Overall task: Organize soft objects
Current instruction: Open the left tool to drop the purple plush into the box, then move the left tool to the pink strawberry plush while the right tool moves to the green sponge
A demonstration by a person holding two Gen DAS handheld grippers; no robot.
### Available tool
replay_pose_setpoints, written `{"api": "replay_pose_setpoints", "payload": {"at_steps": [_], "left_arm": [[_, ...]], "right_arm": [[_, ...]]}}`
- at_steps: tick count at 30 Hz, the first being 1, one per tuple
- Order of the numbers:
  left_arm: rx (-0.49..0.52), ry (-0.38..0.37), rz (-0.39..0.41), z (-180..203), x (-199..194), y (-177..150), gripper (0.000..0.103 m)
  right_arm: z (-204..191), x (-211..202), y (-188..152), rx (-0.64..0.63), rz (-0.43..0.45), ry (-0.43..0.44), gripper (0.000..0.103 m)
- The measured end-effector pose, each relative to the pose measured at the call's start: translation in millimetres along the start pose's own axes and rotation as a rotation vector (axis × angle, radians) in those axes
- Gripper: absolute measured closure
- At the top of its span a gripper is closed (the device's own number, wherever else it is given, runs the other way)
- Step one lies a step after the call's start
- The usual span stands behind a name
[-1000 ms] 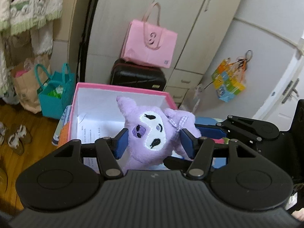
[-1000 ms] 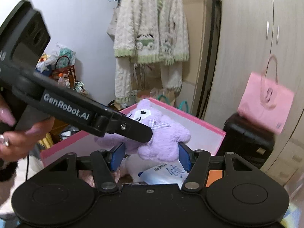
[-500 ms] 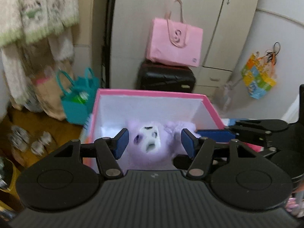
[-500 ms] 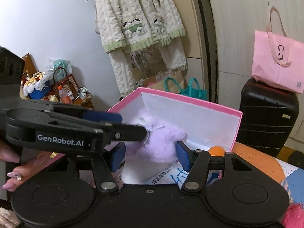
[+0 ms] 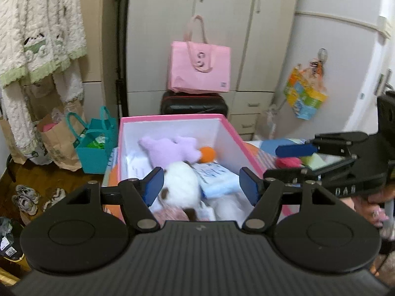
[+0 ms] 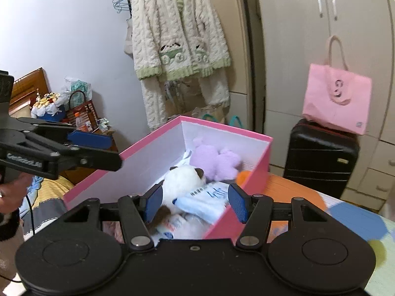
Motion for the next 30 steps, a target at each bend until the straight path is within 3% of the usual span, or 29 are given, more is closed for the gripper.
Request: {"api": "replay_pose_setpoints", "payload": {"at_steps": [14, 26, 30], "left_arm": [[0.119, -0.162, 0.009, 65, -74, -12, 0.034], [0.268, -0.208, -0.019, 146, -72, -26, 0.034], [0.301, -0.237, -0.010, 176, -67, -18, 0.034]], "right_arm": [[-15, -116, -28, -0.071, 0.071, -0.145, 0.035], [2, -166, -75, -0.063, 0.120, -0.215, 0.034], [13, -176, -82, -0.082, 0.142, -0.250, 0.032]]}}
Point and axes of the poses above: each gripper's, at about its wrist camera, not at the fingertips, and x roughly the way its jaws point, z to its right, y to its top, the point moved 7 cm from there along x, roughly the way its jaws point, and after that the axes turned 12 degrees about y, right-handed, at the moved point
